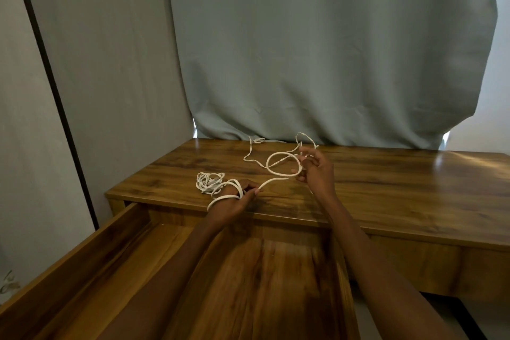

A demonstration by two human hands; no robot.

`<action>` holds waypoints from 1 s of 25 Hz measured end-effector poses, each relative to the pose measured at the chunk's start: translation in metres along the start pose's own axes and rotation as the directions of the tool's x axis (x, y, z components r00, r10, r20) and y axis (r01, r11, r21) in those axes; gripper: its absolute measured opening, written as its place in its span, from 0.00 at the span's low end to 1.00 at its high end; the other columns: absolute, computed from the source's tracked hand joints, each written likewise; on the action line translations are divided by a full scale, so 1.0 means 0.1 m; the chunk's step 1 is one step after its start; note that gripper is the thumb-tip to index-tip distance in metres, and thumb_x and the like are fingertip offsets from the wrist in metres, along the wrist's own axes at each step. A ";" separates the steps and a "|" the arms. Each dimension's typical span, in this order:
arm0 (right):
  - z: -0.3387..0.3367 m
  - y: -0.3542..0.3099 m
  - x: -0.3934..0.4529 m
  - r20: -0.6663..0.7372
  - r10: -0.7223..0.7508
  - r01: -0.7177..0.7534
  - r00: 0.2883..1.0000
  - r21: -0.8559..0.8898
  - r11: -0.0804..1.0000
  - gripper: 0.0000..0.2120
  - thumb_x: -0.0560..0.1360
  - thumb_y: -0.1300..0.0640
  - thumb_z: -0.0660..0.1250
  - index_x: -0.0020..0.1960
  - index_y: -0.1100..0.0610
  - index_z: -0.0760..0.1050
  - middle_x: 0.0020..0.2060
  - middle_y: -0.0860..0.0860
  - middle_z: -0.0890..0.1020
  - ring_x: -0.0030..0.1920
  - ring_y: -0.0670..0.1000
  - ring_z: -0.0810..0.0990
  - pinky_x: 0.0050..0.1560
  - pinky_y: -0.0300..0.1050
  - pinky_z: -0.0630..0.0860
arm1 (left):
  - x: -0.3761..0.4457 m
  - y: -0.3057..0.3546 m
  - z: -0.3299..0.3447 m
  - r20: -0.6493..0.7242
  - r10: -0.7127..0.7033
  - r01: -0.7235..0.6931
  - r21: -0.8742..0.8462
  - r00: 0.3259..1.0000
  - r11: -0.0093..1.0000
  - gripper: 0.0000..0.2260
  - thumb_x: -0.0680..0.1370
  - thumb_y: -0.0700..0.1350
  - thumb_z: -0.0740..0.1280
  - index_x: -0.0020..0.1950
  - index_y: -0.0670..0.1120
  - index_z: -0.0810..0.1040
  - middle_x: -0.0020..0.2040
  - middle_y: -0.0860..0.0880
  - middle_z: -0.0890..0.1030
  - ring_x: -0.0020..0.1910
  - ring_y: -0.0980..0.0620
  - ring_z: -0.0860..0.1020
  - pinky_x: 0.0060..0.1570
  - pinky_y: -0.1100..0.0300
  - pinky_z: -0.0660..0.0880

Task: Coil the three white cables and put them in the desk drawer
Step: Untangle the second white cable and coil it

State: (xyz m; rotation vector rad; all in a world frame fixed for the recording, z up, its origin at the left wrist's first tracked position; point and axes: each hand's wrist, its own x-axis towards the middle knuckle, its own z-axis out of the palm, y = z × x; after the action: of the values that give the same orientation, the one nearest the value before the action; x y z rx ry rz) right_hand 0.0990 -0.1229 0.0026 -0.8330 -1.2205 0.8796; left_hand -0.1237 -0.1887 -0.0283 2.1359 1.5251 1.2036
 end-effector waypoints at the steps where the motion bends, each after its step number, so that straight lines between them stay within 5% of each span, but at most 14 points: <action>1: -0.05 0.01 0.00 0.023 0.029 -0.028 0.999 -0.043 0.999 0.12 0.82 0.62 0.64 0.61 0.52 0.80 0.51 0.52 0.86 0.42 0.49 0.85 0.33 0.40 0.81 | 0.00 0.00 0.00 -0.012 -0.003 0.003 0.005 1.000 1.000 0.07 0.82 0.50 0.64 0.54 0.53 0.82 0.45 0.60 0.81 0.46 0.66 0.77 0.42 0.73 0.71; 6: -0.23 0.08 0.05 0.186 0.035 0.039 0.982 -0.381 0.924 0.20 0.79 0.63 0.61 0.65 0.46 0.80 0.58 0.48 0.83 0.41 0.50 0.87 0.43 0.46 0.83 | 0.02 -0.06 -0.02 -0.046 -0.023 0.026 0.054 0.999 0.998 0.08 0.82 0.49 0.64 0.55 0.51 0.82 0.47 0.57 0.81 0.46 0.64 0.77 0.41 0.73 0.68; 8: -0.24 0.08 0.06 0.212 -0.044 0.167 0.976 -0.607 0.777 0.18 0.77 0.56 0.64 0.63 0.41 0.80 0.58 0.45 0.84 0.44 0.51 0.86 0.46 0.50 0.82 | 0.01 -0.08 -0.01 -0.052 -0.022 0.026 0.077 0.998 0.997 0.09 0.82 0.50 0.64 0.56 0.51 0.82 0.47 0.56 0.81 0.46 0.64 0.76 0.42 0.74 0.68; 12: -0.23 0.05 0.03 0.133 -0.273 0.234 0.953 -0.893 0.384 0.13 0.81 0.45 0.63 0.56 0.48 0.84 0.44 0.50 0.86 0.43 0.54 0.84 0.38 0.46 0.75 | -0.01 -0.06 -0.03 -0.057 -0.066 0.073 0.120 0.996 0.990 0.08 0.82 0.51 0.64 0.54 0.52 0.82 0.44 0.58 0.80 0.44 0.64 0.76 0.41 0.70 0.69; 14: -0.17 0.03 0.02 0.102 -0.282 0.205 0.954 -0.907 0.367 0.14 0.82 0.46 0.61 0.57 0.50 0.83 0.44 0.53 0.86 0.44 0.56 0.84 0.40 0.47 0.75 | 0.00 -0.06 -0.04 -0.018 -0.135 0.136 0.094 0.991 0.986 0.09 0.82 0.52 0.64 0.50 0.51 0.82 0.41 0.55 0.81 0.41 0.59 0.77 0.39 0.62 0.72; 16: -0.05 0.02 -0.05 0.151 -0.287 0.282 0.946 -0.819 0.500 0.12 0.82 0.50 0.62 0.60 0.50 0.82 0.43 0.52 0.86 0.44 0.53 0.84 0.45 0.48 0.74 | 0.00 -0.06 -0.04 0.060 -0.209 0.214 -0.096 0.976 0.972 0.09 0.81 0.50 0.64 0.46 0.48 0.81 0.37 0.51 0.81 0.36 0.52 0.77 0.37 0.58 0.71; 19: 0.22 0.05 -0.36 0.438 -0.328 0.534 0.837 -0.523 0.664 0.12 0.82 0.55 0.63 0.63 0.50 0.80 0.42 0.46 0.86 0.41 0.41 0.82 0.45 0.45 0.78 | -0.01 -0.08 -0.10 0.112 -0.264 0.286 -0.282 0.958 0.916 0.09 0.80 0.48 0.65 0.42 0.49 0.80 0.33 0.50 0.79 0.32 0.50 0.72 0.31 0.58 0.66; 22: 0.39 0.23 -0.47 0.656 -0.233 0.656 0.717 -0.524 0.543 0.20 0.79 0.58 0.64 0.70 0.50 0.74 0.63 0.49 0.80 0.62 0.47 0.76 0.61 0.45 0.74 | -0.05 -0.02 -0.18 0.148 -0.343 0.372 -0.286 0.927 0.883 0.10 0.79 0.48 0.64 0.41 0.50 0.81 0.33 0.49 0.78 0.31 0.53 0.71 0.30 0.59 0.64; 25: 0.38 0.35 -0.36 0.718 -0.147 0.697 0.681 -0.572 0.433 0.14 0.78 0.55 0.64 0.62 0.51 0.79 0.59 0.51 0.81 0.61 0.53 0.76 0.60 0.52 0.72 | -0.10 -0.01 -0.31 0.296 -0.331 0.434 -0.423 0.896 0.796 0.10 0.79 0.46 0.61 0.44 0.46 0.81 0.30 0.49 0.73 0.25 0.55 0.67 0.25 0.62 0.59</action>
State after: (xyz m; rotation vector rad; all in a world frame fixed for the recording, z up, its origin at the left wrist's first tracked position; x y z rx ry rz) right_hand 0.0535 -0.1376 -0.0383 -0.8877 -2.3919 -0.0140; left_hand -0.1482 -0.2045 -0.0146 1.4822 1.3103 1.0359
